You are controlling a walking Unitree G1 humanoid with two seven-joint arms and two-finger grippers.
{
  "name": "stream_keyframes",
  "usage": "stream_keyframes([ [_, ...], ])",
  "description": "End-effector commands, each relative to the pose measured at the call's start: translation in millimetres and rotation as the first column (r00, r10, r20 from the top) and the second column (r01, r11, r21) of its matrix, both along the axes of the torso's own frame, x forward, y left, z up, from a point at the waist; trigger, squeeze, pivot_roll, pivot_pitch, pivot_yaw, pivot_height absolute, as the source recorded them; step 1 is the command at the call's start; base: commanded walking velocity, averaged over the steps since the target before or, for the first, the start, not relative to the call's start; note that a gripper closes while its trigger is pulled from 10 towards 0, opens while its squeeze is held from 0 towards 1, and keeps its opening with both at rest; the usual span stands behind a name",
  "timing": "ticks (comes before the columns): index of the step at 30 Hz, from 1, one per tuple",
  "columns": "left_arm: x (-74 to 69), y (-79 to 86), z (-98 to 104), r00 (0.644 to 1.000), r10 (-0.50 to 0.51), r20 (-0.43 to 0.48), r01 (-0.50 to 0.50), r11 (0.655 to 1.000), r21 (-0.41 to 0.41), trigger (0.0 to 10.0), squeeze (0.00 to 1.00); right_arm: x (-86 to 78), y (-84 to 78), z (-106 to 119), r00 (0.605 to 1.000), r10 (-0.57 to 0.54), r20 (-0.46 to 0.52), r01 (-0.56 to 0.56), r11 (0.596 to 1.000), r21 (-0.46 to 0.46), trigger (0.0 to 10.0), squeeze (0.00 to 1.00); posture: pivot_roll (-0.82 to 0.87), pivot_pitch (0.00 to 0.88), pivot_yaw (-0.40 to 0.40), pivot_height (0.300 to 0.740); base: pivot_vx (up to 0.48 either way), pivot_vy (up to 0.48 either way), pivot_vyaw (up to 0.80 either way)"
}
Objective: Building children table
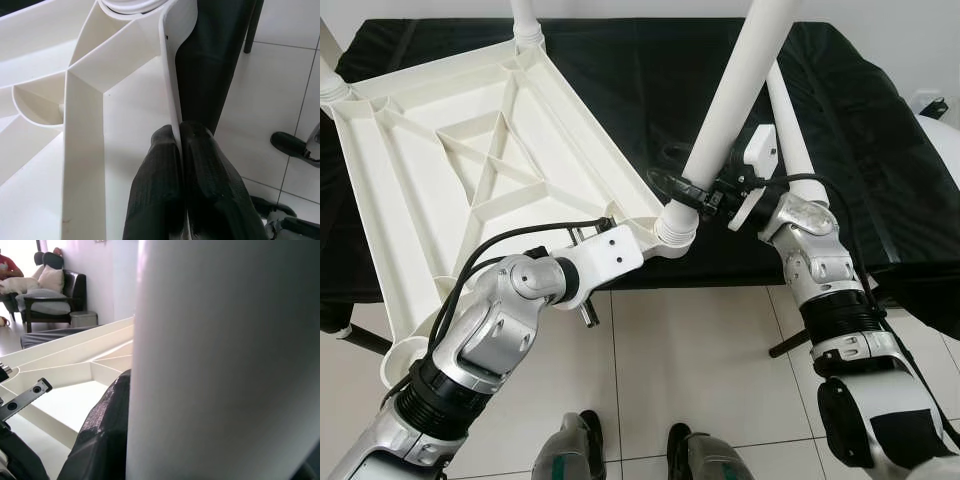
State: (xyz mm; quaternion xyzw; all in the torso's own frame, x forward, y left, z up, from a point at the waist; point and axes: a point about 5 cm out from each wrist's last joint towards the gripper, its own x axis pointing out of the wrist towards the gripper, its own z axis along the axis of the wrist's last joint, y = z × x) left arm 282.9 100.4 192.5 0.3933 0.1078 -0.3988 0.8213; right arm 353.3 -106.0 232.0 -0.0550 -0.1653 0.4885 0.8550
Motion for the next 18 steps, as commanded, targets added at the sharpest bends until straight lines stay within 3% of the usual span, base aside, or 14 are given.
stream_keyframes([
  [1,8.1,7.7,-1,0.99,0.113,0.088,-0.116,0.993,0.031,10.0,0.0,-1.5,0.2,-39,0.987,-0.032,-0.157,0.023,0.998,-0.062,10.0,0.0,-0.06,0.239,-0.022,0.74,0.0,0.0,0.0],
  [3,8.6,7.2,-2,0.99,0.111,0.089,-0.114,0.993,0.029,10.0,0.0,-3.1,3.0,-35,0.985,-0.092,-0.144,0.09,0.996,-0.016,10.0,0.0,-0.07,0.237,-0.019,0.74,0.0,0.0,0.0],
  [13,8.8,5.2,-1,0.991,0.103,0.09,-0.105,0.994,0.027,10.0,0.0,-3.2,7.5,-30,0.975,-0.179,-0.132,0.183,0.983,0.023,10.0,0.0,-0.07,0.23,-0.017,0.74,0.0,0.0,0.0],
  [18,9.2,4.1,-2,0.99,0.108,0.09,-0.11,0.994,0.022,10.0,0.0,-5.6,18.3,-27,0.953,-0.269,-0.142,0.276,0.96,0.035,10.0,0.0,-0.07,0.217,-0.026,0.74,0.0,0.0,0.0],
])
